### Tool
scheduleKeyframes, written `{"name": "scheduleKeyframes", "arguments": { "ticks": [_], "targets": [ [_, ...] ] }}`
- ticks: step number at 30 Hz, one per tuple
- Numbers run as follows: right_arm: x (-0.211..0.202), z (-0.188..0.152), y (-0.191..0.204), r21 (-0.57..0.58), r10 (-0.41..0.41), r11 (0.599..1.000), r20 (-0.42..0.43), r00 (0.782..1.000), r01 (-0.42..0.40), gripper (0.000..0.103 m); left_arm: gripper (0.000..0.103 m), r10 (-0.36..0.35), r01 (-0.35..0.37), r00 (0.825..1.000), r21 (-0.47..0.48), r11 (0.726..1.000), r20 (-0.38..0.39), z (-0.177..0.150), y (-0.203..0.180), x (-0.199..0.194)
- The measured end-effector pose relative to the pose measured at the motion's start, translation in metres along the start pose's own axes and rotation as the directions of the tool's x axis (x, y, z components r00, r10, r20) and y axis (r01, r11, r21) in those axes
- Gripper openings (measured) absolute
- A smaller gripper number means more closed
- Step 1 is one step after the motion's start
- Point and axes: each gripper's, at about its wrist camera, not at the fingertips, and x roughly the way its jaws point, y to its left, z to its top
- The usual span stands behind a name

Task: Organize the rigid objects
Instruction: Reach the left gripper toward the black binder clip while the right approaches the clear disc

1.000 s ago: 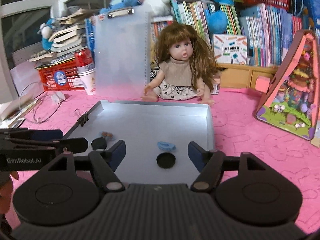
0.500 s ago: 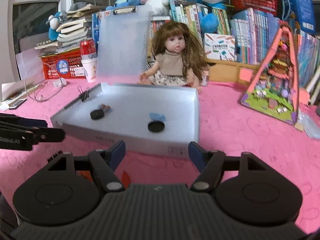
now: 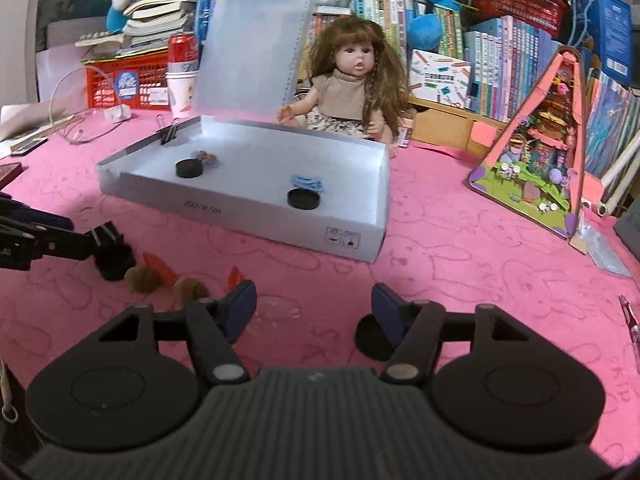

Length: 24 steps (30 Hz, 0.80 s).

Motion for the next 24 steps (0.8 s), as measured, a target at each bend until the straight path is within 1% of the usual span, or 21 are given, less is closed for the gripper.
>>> {"name": "scheduleKeyframes", "arguments": {
  "ticks": [2, 5, 8, 10, 14, 16, 17, 20, 22, 24],
  "targets": [
    [0.001, 0.000, 0.003, -0.014, 0.000, 1.000, -0.002, 1.000, 0.000, 0.072, 0.035, 0.015, -0.015, 1.000, 0.003, 1.000, -0.003, 0.000, 0.000, 0.003],
    [0.004, -0.002, 0.007, -0.033, -0.006, 0.999, -0.012, 1.000, 0.006, 0.071, 0.035, 0.059, -0.059, 0.998, 0.016, 0.998, 0.008, 0.001, 0.002, 0.004],
    [0.005, -0.003, 0.009, -0.033, 0.004, 0.999, -0.016, 1.000, -0.004, 0.071, 0.035, 0.088, -0.089, 0.996, 0.013, 0.996, 0.016, 0.001, 0.006, 0.004],
    [0.006, -0.003, 0.009, -0.027, 0.014, 1.000, -0.018, 1.000, -0.015, 0.070, 0.035, 0.078, -0.078, 0.997, 0.000, 0.997, 0.017, 0.003, 0.009, 0.003],
    [0.009, -0.004, 0.013, -0.022, 0.035, 0.999, -0.029, 0.999, -0.036, 0.065, 0.035, 0.029, -0.029, 0.999, -0.029, 0.999, 0.016, 0.006, 0.010, 0.001],
    [0.011, -0.005, 0.015, -0.022, 0.045, 0.999, -0.032, 0.998, -0.046, 0.063, 0.035, 0.018, -0.018, 1.000, -0.030, 0.999, 0.020, 0.006, 0.007, 0.001],
    [0.012, -0.005, 0.016, -0.026, 0.049, 0.998, -0.036, 0.998, -0.050, 0.060, 0.035, 0.015, -0.014, 1.000, -0.031, 0.999, 0.023, 0.006, 0.006, 0.001],
    [0.012, -0.006, 0.018, -0.031, 0.051, 0.998, -0.031, 0.998, -0.052, 0.058, 0.035, 0.002, -0.001, 1.000, -0.041, 0.999, 0.029, 0.007, 0.004, 0.002],
    [0.012, -0.006, 0.016, -0.027, 0.053, 0.998, -0.031, 0.998, -0.054, 0.057, 0.035, 0.014, -0.012, 0.999, -0.038, 0.999, 0.033, 0.007, 0.003, 0.003],
    [0.011, -0.006, 0.015, -0.024, 0.051, 0.998, -0.032, 0.998, -0.051, 0.057, 0.035, 0.057, -0.056, 0.998, -0.025, 0.998, 0.037, 0.008, 0.003, 0.005]
  ]
}}
